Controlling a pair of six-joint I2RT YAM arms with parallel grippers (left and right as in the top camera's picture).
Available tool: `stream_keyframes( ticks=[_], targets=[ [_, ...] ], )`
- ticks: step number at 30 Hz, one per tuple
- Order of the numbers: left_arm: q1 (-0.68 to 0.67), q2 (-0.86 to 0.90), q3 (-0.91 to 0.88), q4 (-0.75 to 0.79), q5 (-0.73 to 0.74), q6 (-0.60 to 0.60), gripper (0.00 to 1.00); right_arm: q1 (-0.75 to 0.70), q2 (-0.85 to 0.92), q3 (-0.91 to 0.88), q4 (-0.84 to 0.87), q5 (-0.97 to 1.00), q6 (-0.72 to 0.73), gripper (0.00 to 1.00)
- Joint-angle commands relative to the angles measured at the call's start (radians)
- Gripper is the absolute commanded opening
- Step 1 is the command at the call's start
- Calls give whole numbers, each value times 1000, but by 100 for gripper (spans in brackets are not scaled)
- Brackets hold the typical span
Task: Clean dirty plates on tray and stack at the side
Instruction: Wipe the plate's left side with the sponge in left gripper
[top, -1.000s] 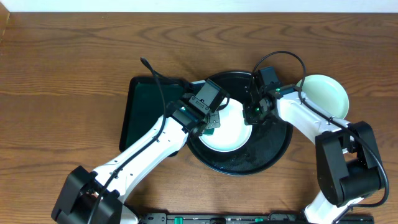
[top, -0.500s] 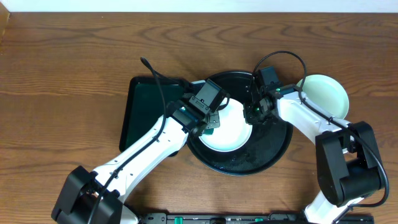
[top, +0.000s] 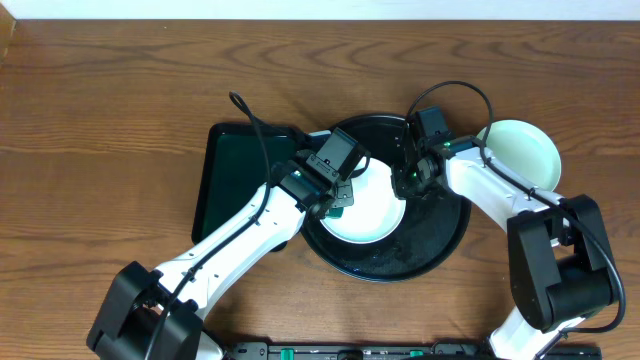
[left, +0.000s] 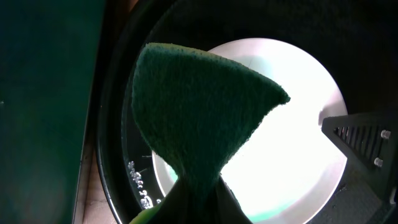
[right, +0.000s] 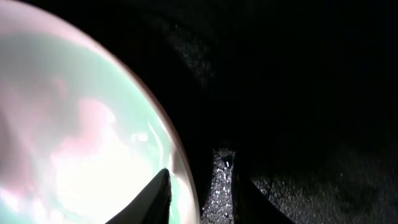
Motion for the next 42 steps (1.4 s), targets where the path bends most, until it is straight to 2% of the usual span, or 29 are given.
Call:
stream_keyframes(
  ticks=[1,7,10,13,19,23,30,34,37,38,40,42],
  targets=[
    [2,5,-15,0,-21,14,7,8,-1,-9,11,10,0,28],
    [2,5,-15,-1,-21,14,8,8,-1,-11,28,11,-18,21],
    [2,5,-15,0,-21,18,8,8,-1,-11,27,11,-23,8],
    [2,5,-15,0,-21,23,7,8,-1,-11,24,11,-22,1],
    [3,6,-15,2,-21,55,8,8,-1,-11,13,10,-16,1],
    [3,9,-15,3,-21,67,7,1,-2,-11,-36,11,100,1],
    [3,27,-15,7,-21,67,8,1,-24,-10,-50,-5,110,2],
    [3,37,-15,31,-20,82,8,0,-43,-10,-40,-3,61,16],
    [3,37,-14,46,-19,92,8,1,-43,-10,-5,-3,5,37],
    [3,37,-14,50,-19,93,8,1,-43,-10,8,-3,-16,39],
    [3,37,-13,52,-19,93,8,1,-43,-11,23,5,-34,34],
    [3,37,-13,49,-18,93,8,2,-39,-14,36,11,-34,17]
  ],
)
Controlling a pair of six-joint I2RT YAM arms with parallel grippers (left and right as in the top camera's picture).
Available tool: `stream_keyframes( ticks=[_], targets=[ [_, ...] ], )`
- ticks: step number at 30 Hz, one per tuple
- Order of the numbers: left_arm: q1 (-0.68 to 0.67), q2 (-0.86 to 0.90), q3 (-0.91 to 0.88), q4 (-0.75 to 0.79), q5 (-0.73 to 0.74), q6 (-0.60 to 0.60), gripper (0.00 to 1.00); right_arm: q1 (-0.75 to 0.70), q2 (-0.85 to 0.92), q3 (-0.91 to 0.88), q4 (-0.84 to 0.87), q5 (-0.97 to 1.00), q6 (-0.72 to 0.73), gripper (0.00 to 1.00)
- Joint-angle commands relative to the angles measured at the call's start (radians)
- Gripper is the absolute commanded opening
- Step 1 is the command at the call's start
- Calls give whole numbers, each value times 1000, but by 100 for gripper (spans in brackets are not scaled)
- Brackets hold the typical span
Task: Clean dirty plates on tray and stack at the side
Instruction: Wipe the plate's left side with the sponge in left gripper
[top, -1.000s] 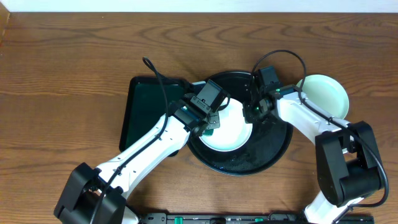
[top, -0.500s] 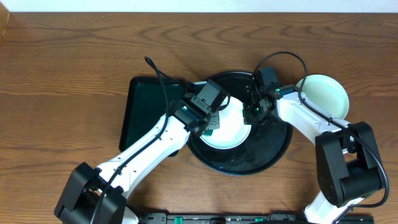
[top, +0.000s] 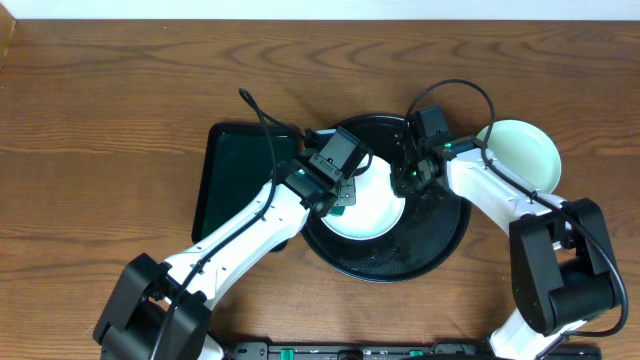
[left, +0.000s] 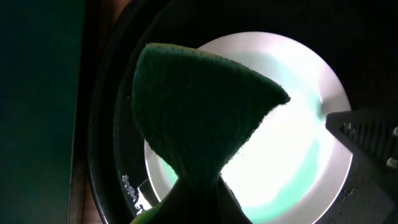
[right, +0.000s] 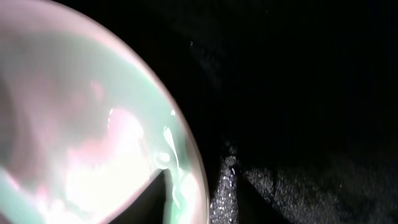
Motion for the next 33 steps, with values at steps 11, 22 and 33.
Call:
stream_keyframes(
  ticks=[11,22,33],
  targets=[
    [103,5,-9,8,157,30,8,-1,-11,-23,22,3,-31,1],
    [106,21,-10,47,195,32,8,-1,-12,-23,-7,3,-3,1],
    [98,179,-11,117,164,32,8,-1,-12,-23,-6,3,-3,1]
  ],
)
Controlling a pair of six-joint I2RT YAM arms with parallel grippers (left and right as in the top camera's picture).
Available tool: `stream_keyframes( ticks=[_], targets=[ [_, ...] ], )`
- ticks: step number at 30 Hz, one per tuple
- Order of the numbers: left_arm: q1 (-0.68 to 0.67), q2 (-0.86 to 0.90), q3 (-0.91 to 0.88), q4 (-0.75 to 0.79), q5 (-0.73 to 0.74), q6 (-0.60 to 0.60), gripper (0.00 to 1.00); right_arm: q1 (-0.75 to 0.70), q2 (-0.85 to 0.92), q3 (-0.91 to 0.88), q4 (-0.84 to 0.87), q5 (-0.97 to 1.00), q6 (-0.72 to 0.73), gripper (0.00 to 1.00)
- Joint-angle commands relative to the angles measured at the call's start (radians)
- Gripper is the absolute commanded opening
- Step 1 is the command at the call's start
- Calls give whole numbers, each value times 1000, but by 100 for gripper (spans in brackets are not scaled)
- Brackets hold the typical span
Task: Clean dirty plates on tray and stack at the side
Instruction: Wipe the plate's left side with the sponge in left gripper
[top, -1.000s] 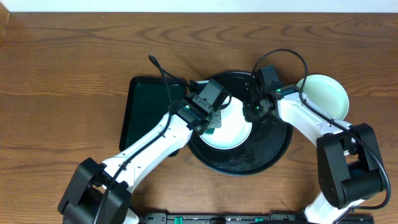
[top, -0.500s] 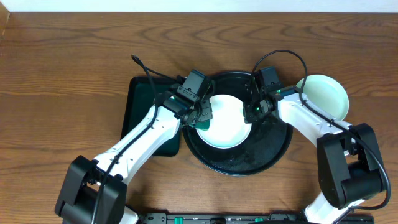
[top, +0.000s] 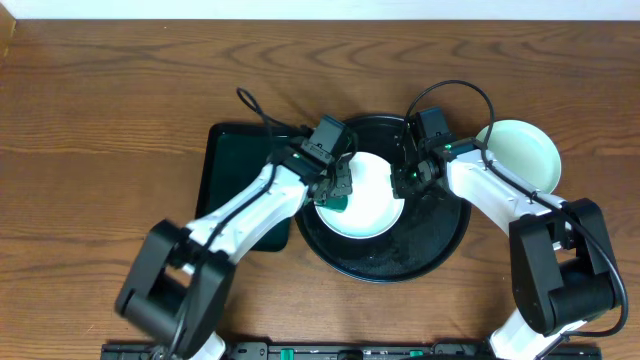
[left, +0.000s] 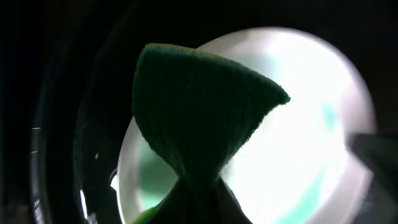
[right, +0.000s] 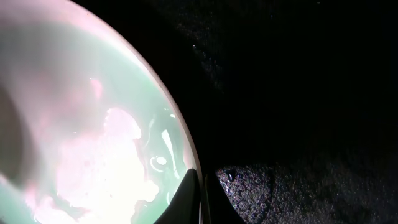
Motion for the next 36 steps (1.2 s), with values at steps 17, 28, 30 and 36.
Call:
stream_keyframes(
  ticks=[17,28,30,36],
  targets=[
    [-33,75,4,74,205,-10,8,-1,-12,-11,-13,0,16,1],
    [-33,-31,6,25,15,6,8,-1,-12,-11,-13,0,16,1],
    [-34,-26,-10,20,-18,6,8,-1,-12,-11,-13,0,16,1],
    [-34,39,-32,21,-27,6,8,-1,-12,-11,-12,-1,16,1]
  ],
)
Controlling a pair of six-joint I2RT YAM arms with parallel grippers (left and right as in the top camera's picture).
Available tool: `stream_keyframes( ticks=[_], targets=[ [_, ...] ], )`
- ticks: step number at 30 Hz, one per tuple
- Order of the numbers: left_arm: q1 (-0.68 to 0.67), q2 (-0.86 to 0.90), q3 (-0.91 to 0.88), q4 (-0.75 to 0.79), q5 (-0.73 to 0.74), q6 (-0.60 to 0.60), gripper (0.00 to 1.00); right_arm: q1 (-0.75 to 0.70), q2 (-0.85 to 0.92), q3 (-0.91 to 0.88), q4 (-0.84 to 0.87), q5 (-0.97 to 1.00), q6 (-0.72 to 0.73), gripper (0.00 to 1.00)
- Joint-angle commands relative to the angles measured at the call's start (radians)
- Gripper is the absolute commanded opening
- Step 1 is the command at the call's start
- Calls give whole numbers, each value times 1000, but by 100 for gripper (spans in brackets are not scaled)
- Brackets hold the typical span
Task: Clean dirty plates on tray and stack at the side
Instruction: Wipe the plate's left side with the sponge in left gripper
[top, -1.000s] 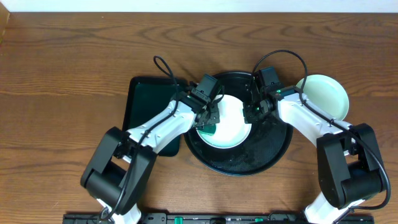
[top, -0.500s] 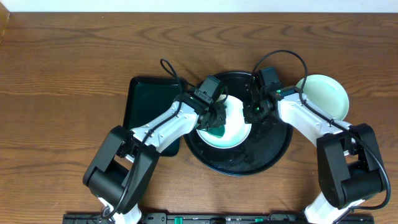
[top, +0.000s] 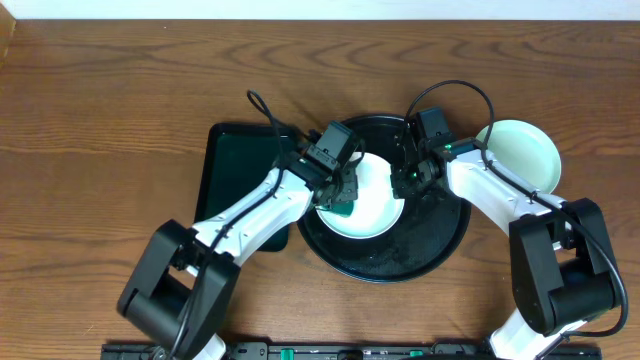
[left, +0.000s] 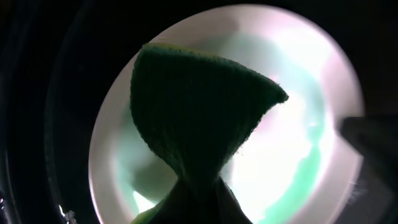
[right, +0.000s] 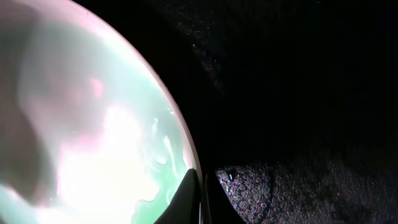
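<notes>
A pale green plate (top: 378, 205) lies in a round black basin (top: 430, 240). My left gripper (top: 341, 193) is shut on a dark green sponge (left: 199, 118), which hangs over the plate's (left: 305, 124) left half. My right gripper (right: 202, 196) is shut on the plate's right rim (right: 177, 134), one finger inside and one outside; in the overhead view the right gripper (top: 406, 180) is at that rim. The plate's face (right: 81, 124) is wet, with streaks of foam. A second pale green plate (top: 525, 150) sits on the table to the right of the basin.
A dark green rectangular tray (top: 235, 175) lies left of the basin, partly under my left arm. The basin's wet black floor (right: 311, 180) fills the right wrist view beside the plate. Brown wooden table (top: 100, 120) lies all round.
My left gripper with the sponge has shifted a little to the right and nearer, further onto the plate. The foam streaks on the plate have changed. My right gripper stays shut on the rim.
At first my left gripper held the sponge over the plate's left side while my right fingers stood apart astride the rim. They stood the same later. Then the right gripper was shut on the rim and the sponge was at the plate's upper left; now it is further in.
</notes>
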Motion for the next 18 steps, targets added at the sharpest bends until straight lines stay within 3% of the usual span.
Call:
stream_keyframes(
  ticks=[1,9,14,18],
  targets=[
    [-3,59,-16,-2,-38,5,8,-1,-12,-11,-12,0,16,1],
    [-48,114,-16,3,47,5,8,-1,-12,-11,-12,0,16,1],
    [-65,112,-7,55,204,5,8,-1,-12,-11,-11,0,16,1],
    [-49,78,9,55,209,9,8,-1,-12,-11,-12,0,16,1]
  ],
)
